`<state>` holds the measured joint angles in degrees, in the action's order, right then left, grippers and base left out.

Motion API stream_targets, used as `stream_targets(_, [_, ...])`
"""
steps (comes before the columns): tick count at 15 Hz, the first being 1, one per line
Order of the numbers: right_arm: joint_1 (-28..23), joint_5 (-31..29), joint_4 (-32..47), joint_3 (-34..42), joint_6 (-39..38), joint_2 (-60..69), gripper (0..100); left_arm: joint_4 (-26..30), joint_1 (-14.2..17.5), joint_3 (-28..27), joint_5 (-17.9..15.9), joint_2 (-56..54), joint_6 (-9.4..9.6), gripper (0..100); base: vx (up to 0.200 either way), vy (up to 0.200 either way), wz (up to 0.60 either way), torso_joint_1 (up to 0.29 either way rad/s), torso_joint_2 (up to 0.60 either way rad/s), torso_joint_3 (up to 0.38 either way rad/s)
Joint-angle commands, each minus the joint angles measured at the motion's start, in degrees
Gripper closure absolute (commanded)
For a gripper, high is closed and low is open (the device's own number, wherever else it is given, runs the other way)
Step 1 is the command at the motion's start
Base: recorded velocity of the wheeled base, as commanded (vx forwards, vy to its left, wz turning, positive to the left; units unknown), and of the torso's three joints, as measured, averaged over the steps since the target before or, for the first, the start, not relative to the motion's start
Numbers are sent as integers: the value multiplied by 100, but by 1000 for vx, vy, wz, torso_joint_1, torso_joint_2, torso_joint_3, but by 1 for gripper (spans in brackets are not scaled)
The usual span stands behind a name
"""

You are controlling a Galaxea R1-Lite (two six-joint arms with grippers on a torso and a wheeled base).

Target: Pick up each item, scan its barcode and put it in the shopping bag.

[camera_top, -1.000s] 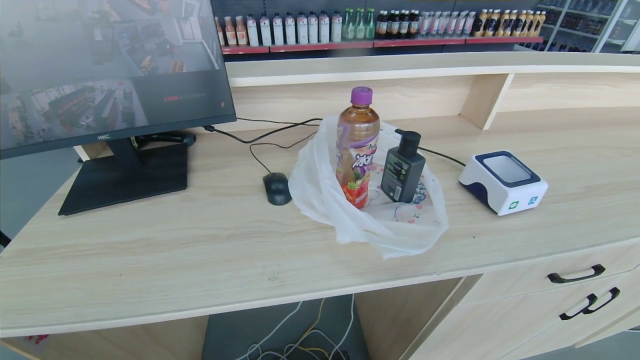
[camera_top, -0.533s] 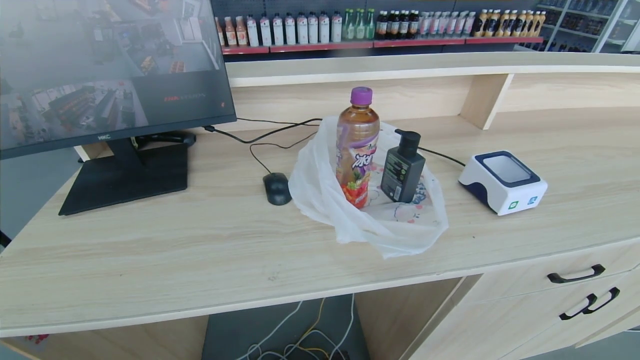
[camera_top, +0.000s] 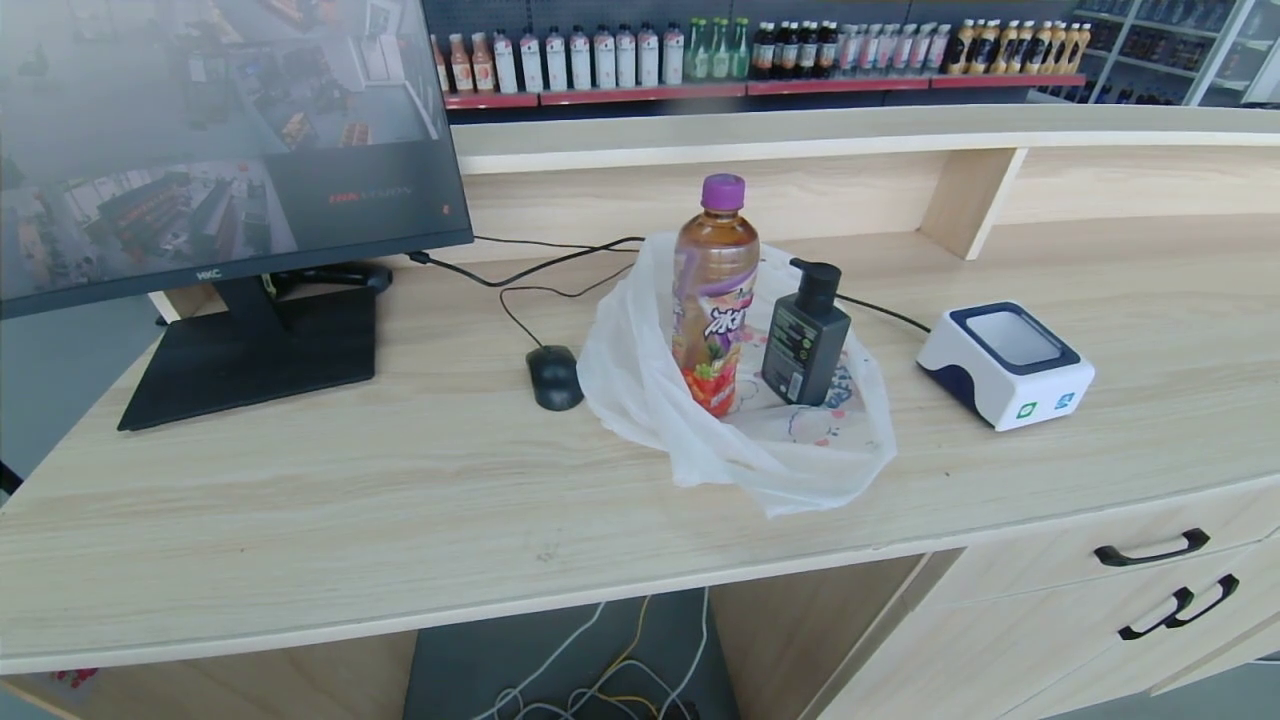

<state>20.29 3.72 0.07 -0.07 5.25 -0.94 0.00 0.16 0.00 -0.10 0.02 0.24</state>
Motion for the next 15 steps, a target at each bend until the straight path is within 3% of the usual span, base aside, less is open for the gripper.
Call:
stream_targets(1, [-991,-152,1,-1,2,-548,0,0,2,0,1,-2,2,0,0,0,0,0,0,0])
stream_targets(3, [-1941,-152,1,-1,11,-891,0,0,2,0,1,-2,2,0,0,0,0,0,0,0])
stream_targets(6, [-2011,-152,-7,-1,2,94,0,0,2,0,1,-2,2,0,0,0,0,0,0,0])
stream_targets(11, [-2011,-161,10,-1,-174,94,0,0,2,0,1,-2,2,0,0,0,0,0,0,0])
stream_targets(13, [-2011,-161,10,-1,-262,94,0,0,-7,0,-8,-2,169,0,0,0,0,0,0,0])
stream_targets(15, [-2011,-161,10,-1,-262,94,0,0,-7,0,-8,-2,99,0,0,0,0,0,0,0])
